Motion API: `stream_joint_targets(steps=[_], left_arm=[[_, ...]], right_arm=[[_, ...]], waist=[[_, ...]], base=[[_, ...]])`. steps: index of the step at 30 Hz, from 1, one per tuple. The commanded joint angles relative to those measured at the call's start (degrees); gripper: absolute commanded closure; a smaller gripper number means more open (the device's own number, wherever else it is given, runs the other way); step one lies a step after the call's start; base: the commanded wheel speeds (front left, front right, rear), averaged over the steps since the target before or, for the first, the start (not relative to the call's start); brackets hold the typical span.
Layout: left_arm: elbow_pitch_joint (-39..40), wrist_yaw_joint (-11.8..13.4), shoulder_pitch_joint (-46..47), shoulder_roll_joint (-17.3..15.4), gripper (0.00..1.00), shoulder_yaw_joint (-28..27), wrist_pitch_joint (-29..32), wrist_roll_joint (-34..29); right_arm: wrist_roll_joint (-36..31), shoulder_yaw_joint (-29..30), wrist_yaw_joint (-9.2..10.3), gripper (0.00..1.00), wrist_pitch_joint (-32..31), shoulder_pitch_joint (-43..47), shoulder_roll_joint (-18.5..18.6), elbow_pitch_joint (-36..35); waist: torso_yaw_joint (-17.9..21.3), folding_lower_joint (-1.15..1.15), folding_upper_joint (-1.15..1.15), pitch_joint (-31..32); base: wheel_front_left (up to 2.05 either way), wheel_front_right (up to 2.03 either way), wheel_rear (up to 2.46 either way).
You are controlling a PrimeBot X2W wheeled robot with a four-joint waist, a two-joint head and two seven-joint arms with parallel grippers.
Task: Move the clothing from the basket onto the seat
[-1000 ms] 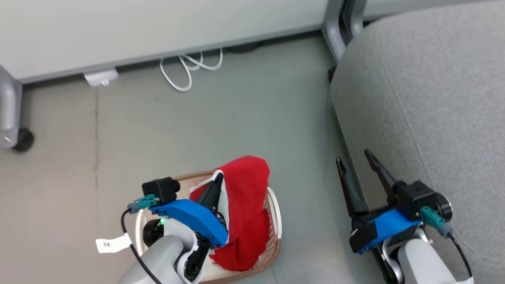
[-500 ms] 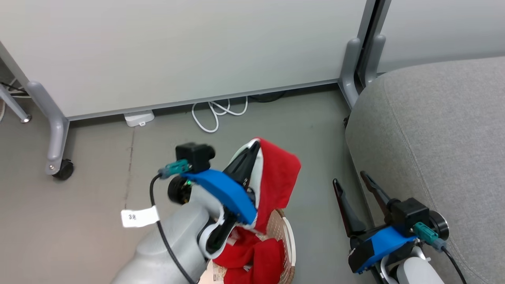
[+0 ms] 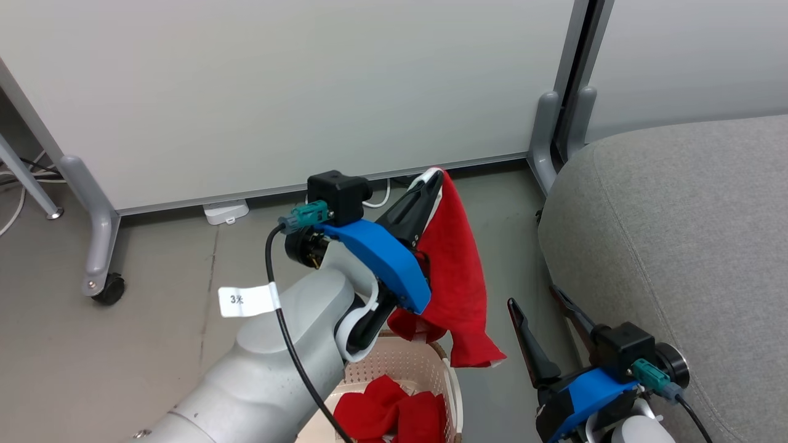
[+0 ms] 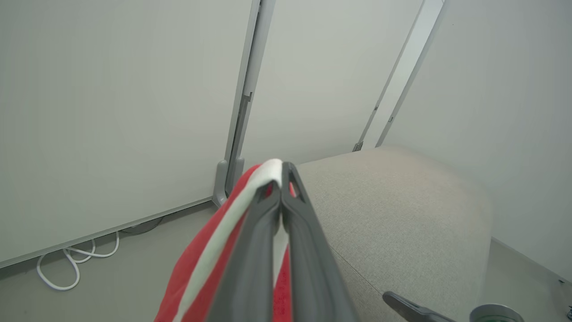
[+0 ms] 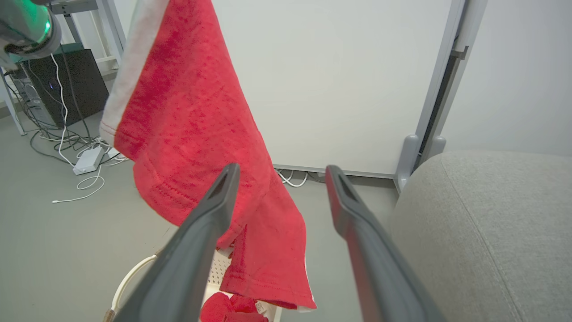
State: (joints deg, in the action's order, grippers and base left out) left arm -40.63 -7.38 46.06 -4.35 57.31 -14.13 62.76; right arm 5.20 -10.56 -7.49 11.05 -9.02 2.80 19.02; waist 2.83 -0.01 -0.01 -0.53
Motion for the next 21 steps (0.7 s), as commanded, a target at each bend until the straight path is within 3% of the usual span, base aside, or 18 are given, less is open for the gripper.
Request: stream_joint_targets(steps=[1,12,21], left_arm=[[-0.3,-0.2,1.8,0.2,1.0,0.5,-0.4,-0.8],[-3.0,-0.2,6.8,0.8,1.0,4.3,-1.1,-6.7],[-4.5,-0.2,6.8,1.1,1.0,5.2,-1.1,-8.1]], right_arm=[[0.1,0.0,-0.01,0.0,-0.2,0.8,0.2,-0.4],[-0.3,-0.7,-0.01,0.0,-0.9,1.4,0.2,-1.4],[-0.3,-0.6,-0.01,0.0,-1.2,1.6,0.2,-1.7]], waist=[[0.0,0.01,0.01,0.2],[0.5,0.01,0.01,0.6],[0.7,0.01,0.01,0.5]], base=[[0.0,0.0,0.0],[0.0,0.0,0.0],[0.0,0.0,0.0]])
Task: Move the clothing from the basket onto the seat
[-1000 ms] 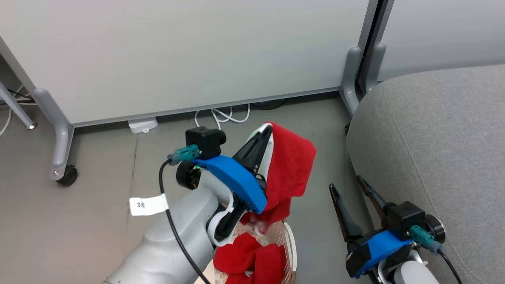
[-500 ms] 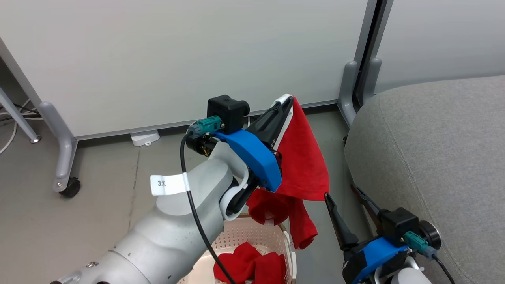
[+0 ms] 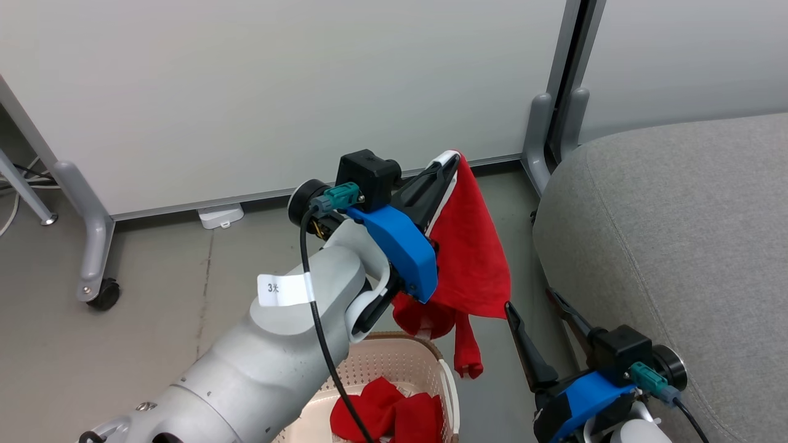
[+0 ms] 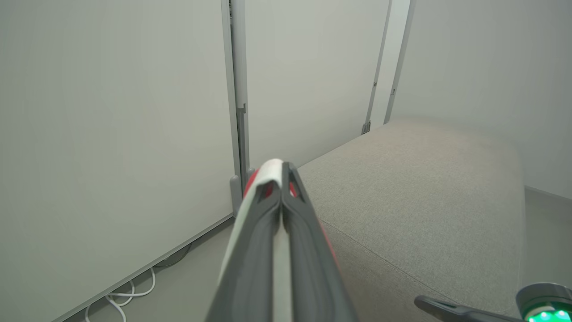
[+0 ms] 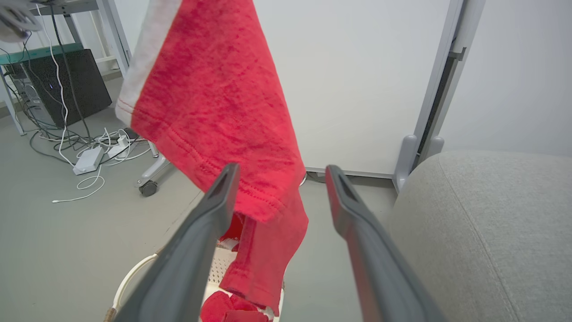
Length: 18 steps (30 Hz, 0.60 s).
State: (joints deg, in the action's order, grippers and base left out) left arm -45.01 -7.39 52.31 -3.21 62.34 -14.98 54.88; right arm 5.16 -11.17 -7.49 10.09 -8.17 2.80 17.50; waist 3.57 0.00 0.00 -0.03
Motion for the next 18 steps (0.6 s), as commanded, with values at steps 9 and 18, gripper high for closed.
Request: stream_joint_targets(steps=[9,18], left_arm=[[-0.2,-0.2,-0.2,0.2,1.0,0.5,-0.3,-0.7],[0.9,-0.2,0.3,0.3,1.0,2.1,-0.3,-0.9]], right_arm=[[-0.6,-0.6,-0.01,0.0,-0.7,-1.3,0.2,0.3],[-2.2,-5.6,-0.01,0.0,-2.4,-12.6,0.4,9.3]], waist=[[-0.3,0.0,0.0,-0.6],[-1.9,0.0,0.0,-2.5]], base=[[0.0,0.0,0.0],[0.0,0.0,0.0]])
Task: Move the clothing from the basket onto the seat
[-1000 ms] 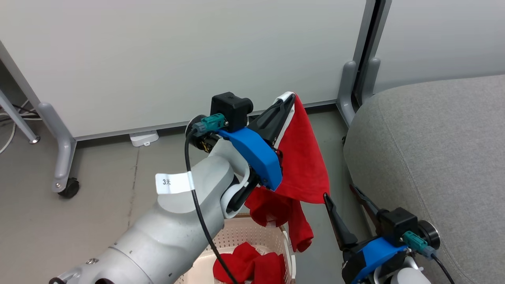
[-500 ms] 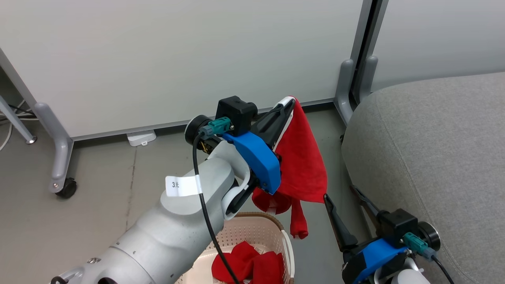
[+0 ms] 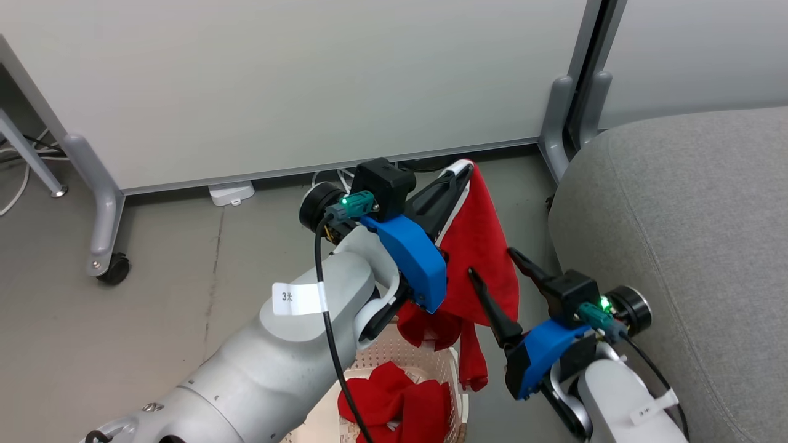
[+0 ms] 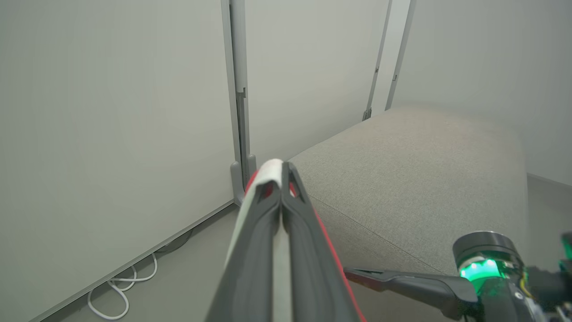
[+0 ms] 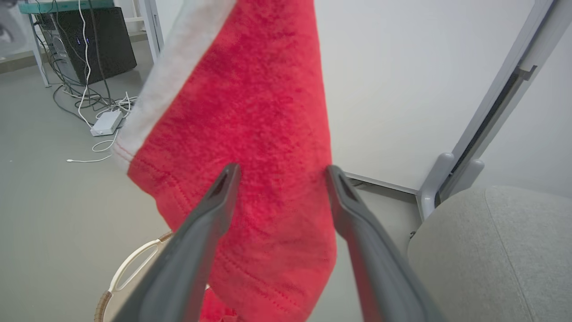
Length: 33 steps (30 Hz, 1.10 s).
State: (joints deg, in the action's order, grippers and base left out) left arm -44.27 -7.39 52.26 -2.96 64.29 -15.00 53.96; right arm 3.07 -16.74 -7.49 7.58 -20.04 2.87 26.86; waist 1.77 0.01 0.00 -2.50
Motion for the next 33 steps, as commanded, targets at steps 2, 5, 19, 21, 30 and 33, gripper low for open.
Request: stream_joint_targets(steps=[2,5,19,21,30,33], left_arm=[[0.4,-0.2,0.2,0.0,1.0,0.4,-0.3,0.2],[0.6,-0.2,0.1,0.1,1.0,0.8,-0.3,0.4],[1.8,-0.2,-0.1,0.1,1.0,2.7,-0.3,1.4],[1.9,-0.2,-0.1,0.1,1.0,3.0,-0.3,1.6],[1.6,-0.2,0.4,0.1,1.0,3.6,-0.3,2.0],[1.4,-0.2,0.5,0.1,1.0,3.5,-0.3,2.1]], right_arm=[[0.2,-0.7,-0.01,0.0,0.3,-2.5,0.5,2.3],[0.8,-1.2,-0.01,0.0,0.9,-5.2,1.1,5.7],[7.9,-10.5,-0.01,0.0,2.8,-15.3,2.5,17.6],[9.1,-11.7,-0.01,0.0,3.1,-16.3,2.5,19.2],[15.4,-16.2,-0.01,1.0,4.4,-19.0,1.6,24.5],[16.5,-17.2,-0.01,1.0,5.1,-19.5,1.5,25.7]], waist=[[-0.3,-0.01,0.0,-0.1],[-0.6,-0.01,0.0,-0.1],[-1.0,-0.01,0.0,0.2],[-1.0,-0.01,0.0,0.2],[-1.2,-0.01,0.0,0.7],[-1.2,-0.01,0.0,0.7]], base=[[0.0,0.0,0.0],[0.0,0.0,0.0],[0.0,0.0,0.0],[0.0,0.0,0.0],[0.0,0.0,0.0],[0.0,0.0,0.0]])
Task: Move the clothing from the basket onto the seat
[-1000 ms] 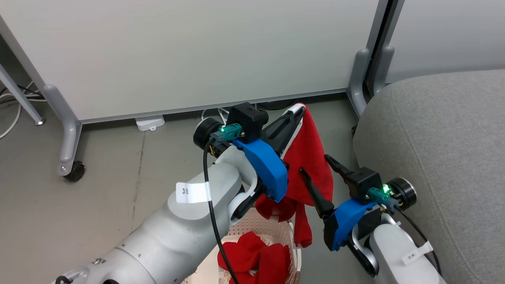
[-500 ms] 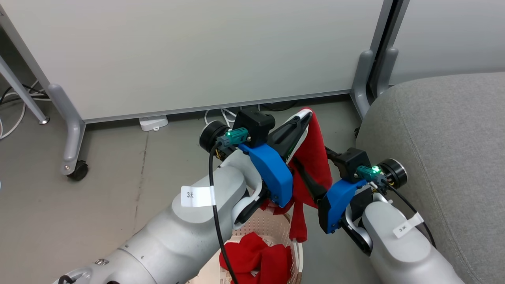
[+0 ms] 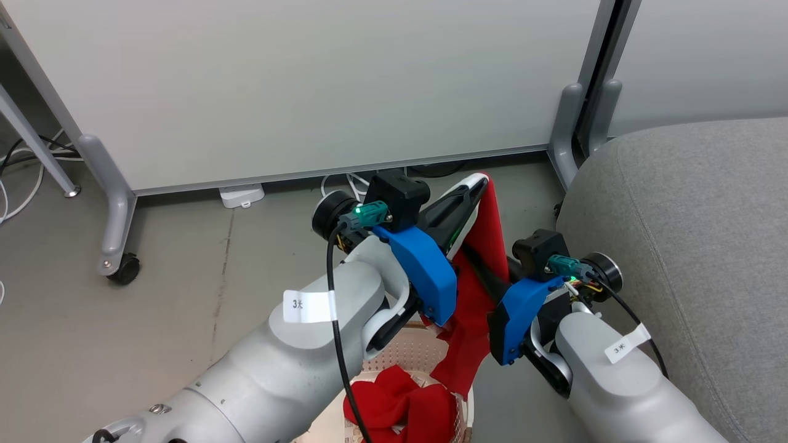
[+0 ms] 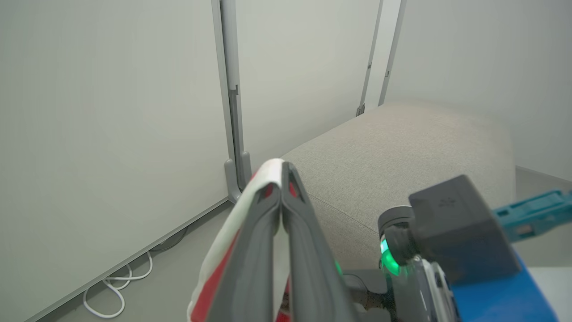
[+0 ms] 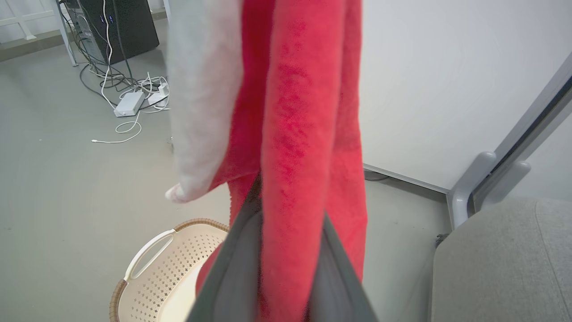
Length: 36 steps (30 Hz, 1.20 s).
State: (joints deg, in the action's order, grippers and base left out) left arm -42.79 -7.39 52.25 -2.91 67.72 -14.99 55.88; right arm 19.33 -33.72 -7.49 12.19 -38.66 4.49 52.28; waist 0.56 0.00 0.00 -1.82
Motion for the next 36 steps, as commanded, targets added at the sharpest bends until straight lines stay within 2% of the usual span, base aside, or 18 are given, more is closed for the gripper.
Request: stream_joint_targets(steps=[1,21,22,23,24,29,36], left_arm=[[-0.2,-0.2,0.5,0.0,1.0,0.1,-0.3,0.1],[-1.7,-0.1,0.0,0.0,1.0,-0.6,-0.3,-0.3],[-1.9,-0.1,0.0,0.0,0.89,-0.4,-0.3,-0.1],[-2.0,-0.1,0.0,0.0,0.38,-0.4,-0.3,0.0],[-2.0,-0.1,0.0,0.0,0.0,-0.4,-0.3,0.0],[-2.0,-0.1,-0.4,0.0,0.0,-0.7,-0.3,-0.2],[1.1,-0.1,-5.4,-1.4,0.0,-5.8,-0.2,-4.6]], right_arm=[[0.6,-0.4,-0.01,1.0,0.6,-1.1,-0.2,0.5],[3.6,-2.9,-0.01,1.0,2.9,-2.6,-0.7,4.5],[3.6,-3.0,-0.01,1.0,2.9,-2.6,-0.7,4.5],[3.7,-3.1,-0.01,1.0,2.9,-2.7,-0.7,4.6],[3.8,-3.1,-0.01,1.0,3.0,-2.8,-0.7,4.6],[3.9,-2.9,-0.01,1.0,3.0,-3.1,-0.7,4.5],[3.5,-1.5,-0.01,1.0,3.1,-2.2,0.3,2.3]], waist=[[0.0,0.0,0.0,0.0],[0.6,0.0,0.0,0.4],[0.6,0.0,0.0,0.4],[0.6,0.0,0.0,0.4],[0.6,0.0,0.0,0.4],[0.7,0.0,0.0,0.3],[0.6,0.0,0.0,0.1]], base=[[0.0,0.0,0.0],[0.0,0.0,0.0],[0.0,0.0,0.0],[0.0,0.0,0.0],[0.0,0.0,0.0],[0.0,0.0,0.0],[0.0,0.0,0.0]])
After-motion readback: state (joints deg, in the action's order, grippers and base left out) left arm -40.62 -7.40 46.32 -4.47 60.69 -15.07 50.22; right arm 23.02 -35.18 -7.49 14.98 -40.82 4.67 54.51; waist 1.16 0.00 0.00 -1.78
